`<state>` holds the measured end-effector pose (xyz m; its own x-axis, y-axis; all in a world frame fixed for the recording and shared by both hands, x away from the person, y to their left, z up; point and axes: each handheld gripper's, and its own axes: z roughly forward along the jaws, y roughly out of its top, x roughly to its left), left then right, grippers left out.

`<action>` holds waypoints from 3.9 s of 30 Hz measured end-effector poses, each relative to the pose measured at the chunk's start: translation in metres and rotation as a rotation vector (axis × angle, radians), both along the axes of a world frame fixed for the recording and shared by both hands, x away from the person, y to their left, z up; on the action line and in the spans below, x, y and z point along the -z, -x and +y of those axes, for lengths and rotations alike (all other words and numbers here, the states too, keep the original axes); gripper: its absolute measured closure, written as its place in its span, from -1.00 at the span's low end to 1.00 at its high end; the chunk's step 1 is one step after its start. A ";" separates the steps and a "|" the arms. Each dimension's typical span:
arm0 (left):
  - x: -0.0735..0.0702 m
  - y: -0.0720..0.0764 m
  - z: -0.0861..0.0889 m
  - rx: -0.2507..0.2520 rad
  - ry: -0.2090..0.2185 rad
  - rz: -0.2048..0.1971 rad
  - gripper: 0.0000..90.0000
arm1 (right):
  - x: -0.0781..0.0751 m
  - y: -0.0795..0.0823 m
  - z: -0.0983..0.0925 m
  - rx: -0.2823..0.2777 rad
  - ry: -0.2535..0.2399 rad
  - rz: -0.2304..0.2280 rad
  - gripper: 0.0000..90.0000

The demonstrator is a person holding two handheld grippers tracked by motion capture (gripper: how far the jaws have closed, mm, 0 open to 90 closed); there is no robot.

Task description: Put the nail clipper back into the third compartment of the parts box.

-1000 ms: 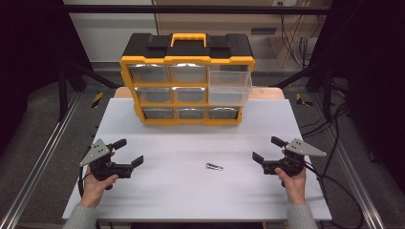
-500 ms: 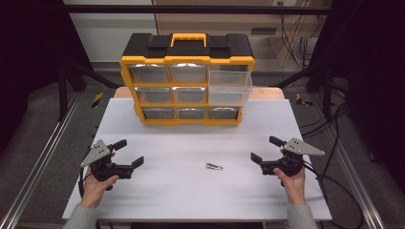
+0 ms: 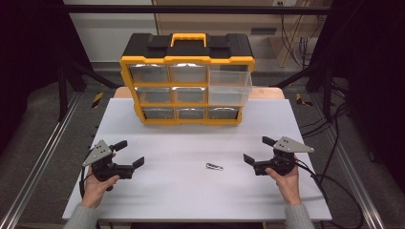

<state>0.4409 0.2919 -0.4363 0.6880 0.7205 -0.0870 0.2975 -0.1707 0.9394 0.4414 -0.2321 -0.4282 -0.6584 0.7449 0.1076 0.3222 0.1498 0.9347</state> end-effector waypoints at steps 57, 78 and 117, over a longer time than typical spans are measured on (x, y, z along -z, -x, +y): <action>0.003 0.000 -0.002 -0.015 -0.012 0.018 -0.94 | 0.029 -0.024 0.096 -0.171 0.226 0.134 -0.96; 0.004 -0.001 -0.002 -0.017 -0.018 0.023 -0.94 | 0.044 -0.033 0.115 -0.208 0.280 0.203 -0.86; 0.005 -0.001 -0.002 -0.018 -0.022 0.027 -0.93 | 0.058 -0.039 0.129 -0.286 0.375 0.260 0.45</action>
<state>0.4418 0.2898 -0.4412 0.6723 0.7349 -0.0891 0.3256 -0.1855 0.9271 0.4804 -0.1036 -0.4861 -0.8280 0.5580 0.0548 0.4329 0.5740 0.6951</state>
